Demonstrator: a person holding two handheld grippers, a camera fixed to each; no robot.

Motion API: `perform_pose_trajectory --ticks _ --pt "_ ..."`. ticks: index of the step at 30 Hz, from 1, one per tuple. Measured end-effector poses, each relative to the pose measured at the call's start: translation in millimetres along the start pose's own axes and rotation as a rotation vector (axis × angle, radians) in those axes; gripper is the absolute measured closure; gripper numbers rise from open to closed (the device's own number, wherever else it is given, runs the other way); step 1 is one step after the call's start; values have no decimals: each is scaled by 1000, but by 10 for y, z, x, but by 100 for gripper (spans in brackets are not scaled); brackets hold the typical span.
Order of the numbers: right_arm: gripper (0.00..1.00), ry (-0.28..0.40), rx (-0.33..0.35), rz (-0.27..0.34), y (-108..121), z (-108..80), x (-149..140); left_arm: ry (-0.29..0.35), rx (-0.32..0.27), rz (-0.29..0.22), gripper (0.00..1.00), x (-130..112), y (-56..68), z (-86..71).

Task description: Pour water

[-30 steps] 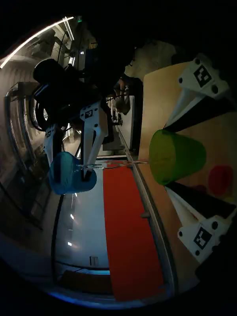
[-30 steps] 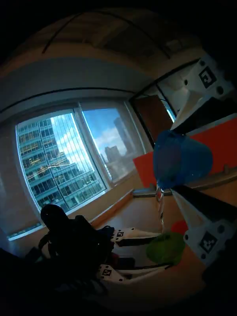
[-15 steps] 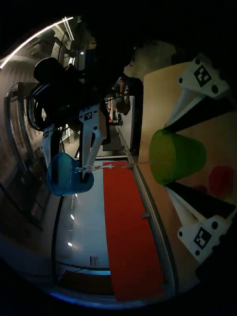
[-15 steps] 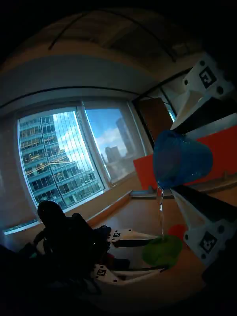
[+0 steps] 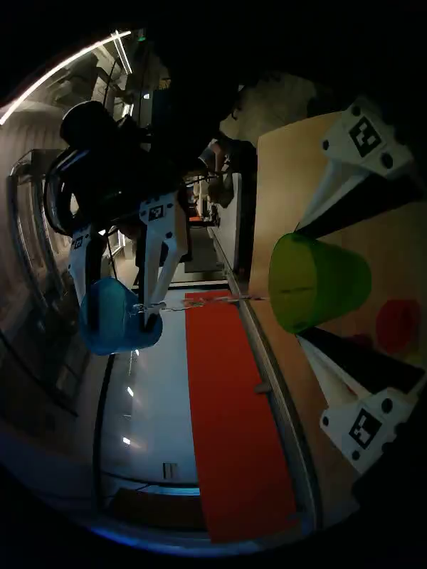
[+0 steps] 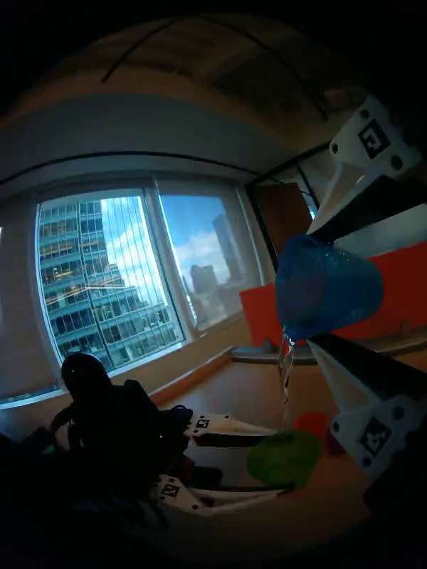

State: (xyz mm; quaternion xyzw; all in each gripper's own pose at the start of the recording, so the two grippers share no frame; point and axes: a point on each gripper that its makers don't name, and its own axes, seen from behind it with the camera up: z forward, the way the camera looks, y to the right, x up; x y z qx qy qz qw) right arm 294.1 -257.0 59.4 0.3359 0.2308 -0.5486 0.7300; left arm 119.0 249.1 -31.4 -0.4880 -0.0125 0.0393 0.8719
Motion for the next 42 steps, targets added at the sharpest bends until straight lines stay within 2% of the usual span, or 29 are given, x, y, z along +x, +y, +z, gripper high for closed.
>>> perform_pose_trajectory --ticks 42 --pt "10 -11 -21 -207 175 76 94 2 3 -1 13 21 7 -16"
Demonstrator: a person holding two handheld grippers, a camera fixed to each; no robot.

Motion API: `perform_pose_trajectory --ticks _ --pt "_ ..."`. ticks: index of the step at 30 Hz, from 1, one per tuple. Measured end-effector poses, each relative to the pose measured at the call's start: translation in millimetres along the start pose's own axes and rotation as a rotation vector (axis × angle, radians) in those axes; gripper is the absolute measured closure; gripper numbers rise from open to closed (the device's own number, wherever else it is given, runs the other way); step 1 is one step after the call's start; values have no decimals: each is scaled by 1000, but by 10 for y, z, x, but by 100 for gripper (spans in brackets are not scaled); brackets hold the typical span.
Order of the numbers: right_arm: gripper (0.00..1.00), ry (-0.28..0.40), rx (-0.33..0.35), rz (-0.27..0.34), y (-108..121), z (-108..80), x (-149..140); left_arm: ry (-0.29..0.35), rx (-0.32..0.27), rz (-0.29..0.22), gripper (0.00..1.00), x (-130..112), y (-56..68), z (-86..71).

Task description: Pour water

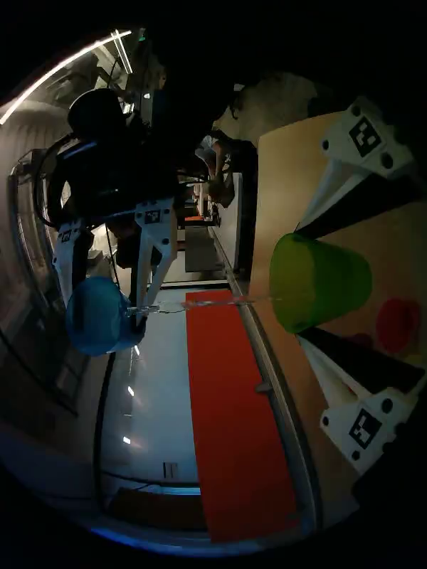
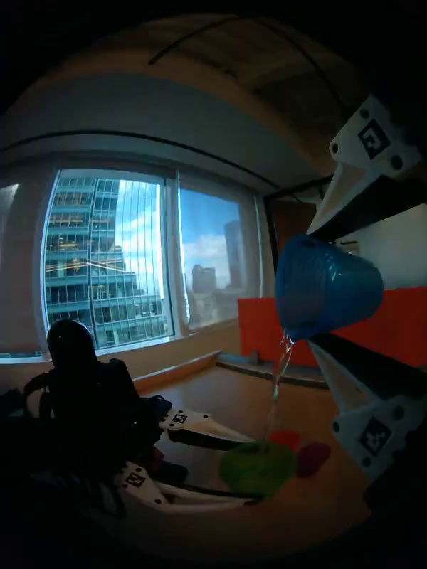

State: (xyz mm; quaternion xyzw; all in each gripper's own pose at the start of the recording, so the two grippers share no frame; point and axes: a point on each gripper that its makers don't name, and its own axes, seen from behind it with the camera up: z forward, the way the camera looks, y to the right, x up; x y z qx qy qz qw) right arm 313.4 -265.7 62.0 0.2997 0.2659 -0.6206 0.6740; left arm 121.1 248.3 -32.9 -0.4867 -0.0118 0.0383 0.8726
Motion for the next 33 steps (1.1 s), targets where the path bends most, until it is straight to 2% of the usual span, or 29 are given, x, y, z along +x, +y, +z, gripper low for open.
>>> perform_pose_trajectory --ticks 33 --pt "11 -2 -26 -176 85 17 96 7 7 -8 13 15 -32 -2"
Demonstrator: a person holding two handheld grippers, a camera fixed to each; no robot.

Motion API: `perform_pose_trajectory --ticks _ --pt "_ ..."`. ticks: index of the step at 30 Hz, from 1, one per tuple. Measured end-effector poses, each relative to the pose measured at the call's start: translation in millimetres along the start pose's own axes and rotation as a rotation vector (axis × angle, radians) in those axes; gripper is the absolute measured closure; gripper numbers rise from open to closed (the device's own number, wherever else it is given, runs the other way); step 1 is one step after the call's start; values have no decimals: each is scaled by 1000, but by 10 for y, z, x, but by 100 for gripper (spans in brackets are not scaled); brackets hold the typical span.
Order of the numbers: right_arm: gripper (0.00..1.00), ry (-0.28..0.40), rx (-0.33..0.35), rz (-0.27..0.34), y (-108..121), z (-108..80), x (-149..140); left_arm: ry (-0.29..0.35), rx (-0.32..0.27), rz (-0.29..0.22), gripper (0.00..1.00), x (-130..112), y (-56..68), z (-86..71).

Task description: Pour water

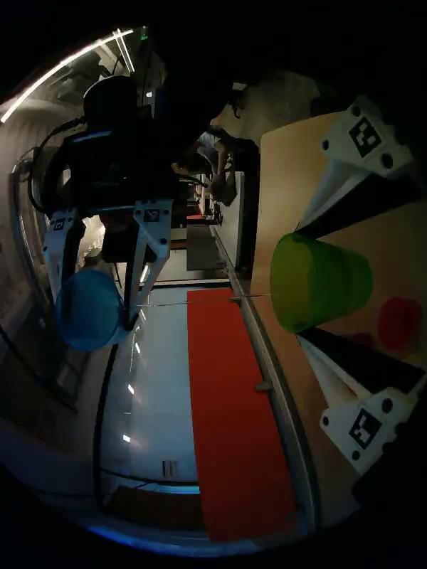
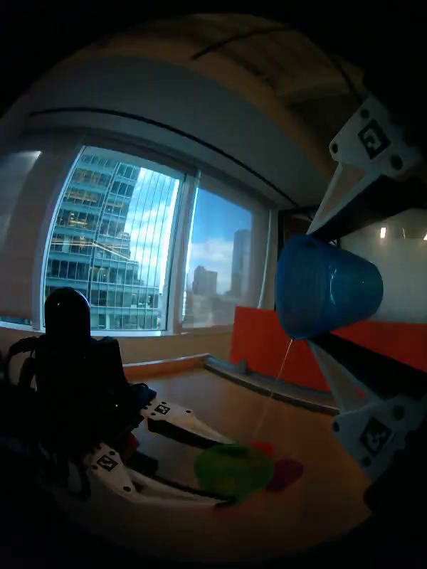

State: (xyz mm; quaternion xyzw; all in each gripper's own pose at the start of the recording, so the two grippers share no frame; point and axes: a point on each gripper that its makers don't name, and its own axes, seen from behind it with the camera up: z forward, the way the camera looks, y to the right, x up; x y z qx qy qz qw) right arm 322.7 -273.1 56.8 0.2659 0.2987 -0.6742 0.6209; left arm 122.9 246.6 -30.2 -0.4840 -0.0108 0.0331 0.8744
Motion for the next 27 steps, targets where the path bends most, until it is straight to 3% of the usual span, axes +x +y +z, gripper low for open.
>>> perform_pose_trajectory --ticks 8,18,23,27 --pt "11 5 -11 -45 41 4 65 3 6 -7 13 -5 -22 2" --pt "11 13 -14 -51 56 13 125 6 5 -6 13 1 -16 8" --pt "11 13 -14 -28 50 8 110 6 7 -5 13 -3 -18 13" --pt "11 17 -16 31 60 -7 88 5 6 -3 13 4 -9 16"
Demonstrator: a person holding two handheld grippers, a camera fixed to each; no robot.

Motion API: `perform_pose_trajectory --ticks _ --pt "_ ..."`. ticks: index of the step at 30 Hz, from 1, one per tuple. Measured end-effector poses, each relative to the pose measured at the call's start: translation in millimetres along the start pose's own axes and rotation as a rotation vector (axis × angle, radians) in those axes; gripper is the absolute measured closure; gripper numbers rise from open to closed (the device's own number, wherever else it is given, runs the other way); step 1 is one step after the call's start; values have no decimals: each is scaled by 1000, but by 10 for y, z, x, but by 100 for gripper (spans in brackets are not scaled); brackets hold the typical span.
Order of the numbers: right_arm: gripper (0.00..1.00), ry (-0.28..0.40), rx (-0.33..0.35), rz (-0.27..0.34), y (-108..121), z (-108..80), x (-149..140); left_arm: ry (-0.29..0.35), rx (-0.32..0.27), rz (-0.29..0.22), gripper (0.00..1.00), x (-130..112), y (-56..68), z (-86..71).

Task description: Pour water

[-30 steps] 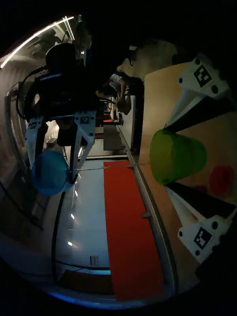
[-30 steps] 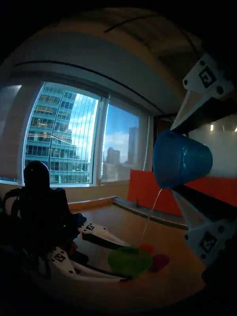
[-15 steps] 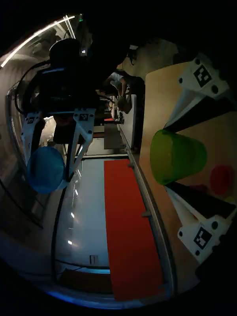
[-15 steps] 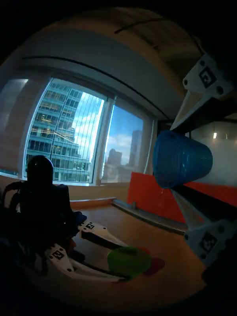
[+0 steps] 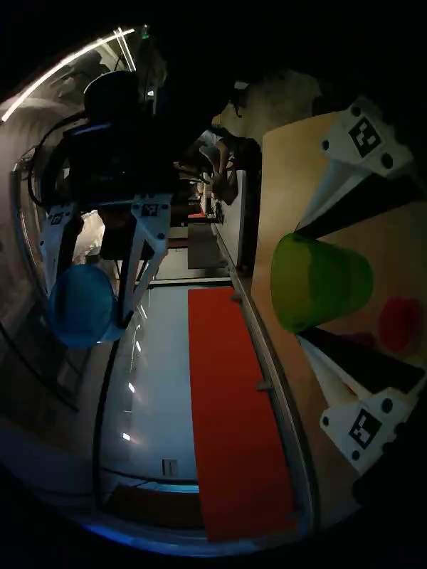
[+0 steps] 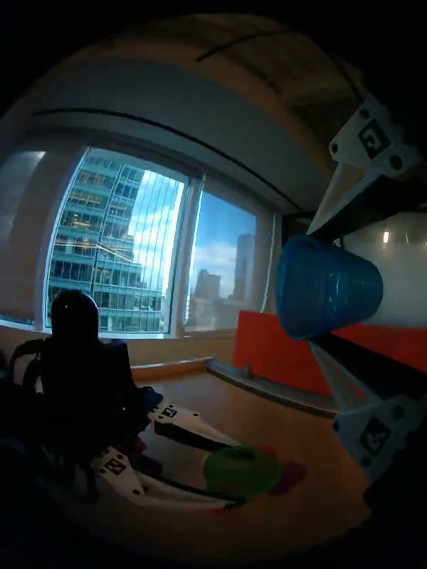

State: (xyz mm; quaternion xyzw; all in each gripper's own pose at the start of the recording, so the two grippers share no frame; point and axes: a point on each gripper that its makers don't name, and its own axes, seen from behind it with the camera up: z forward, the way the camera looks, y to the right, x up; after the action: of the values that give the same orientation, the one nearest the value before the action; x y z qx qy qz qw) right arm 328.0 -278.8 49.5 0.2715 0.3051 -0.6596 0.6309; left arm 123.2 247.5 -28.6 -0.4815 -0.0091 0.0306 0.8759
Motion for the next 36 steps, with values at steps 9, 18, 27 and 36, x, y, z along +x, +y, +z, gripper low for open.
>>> perform_pose_trajectory --ticks 9,18,27,36 --pt "11 21 11 230 1 -101 -5 -2 5 10 13 14 -3 9" --pt "11 57 39 522 -83 -219 121 0 6 16 13 36 -5 3" --pt "11 94 62 829 -135 -289 271 3 6 22 13 57 2 1" --pt "11 139 101 1139 -95 -340 480 1 5 27 13 67 9 12"
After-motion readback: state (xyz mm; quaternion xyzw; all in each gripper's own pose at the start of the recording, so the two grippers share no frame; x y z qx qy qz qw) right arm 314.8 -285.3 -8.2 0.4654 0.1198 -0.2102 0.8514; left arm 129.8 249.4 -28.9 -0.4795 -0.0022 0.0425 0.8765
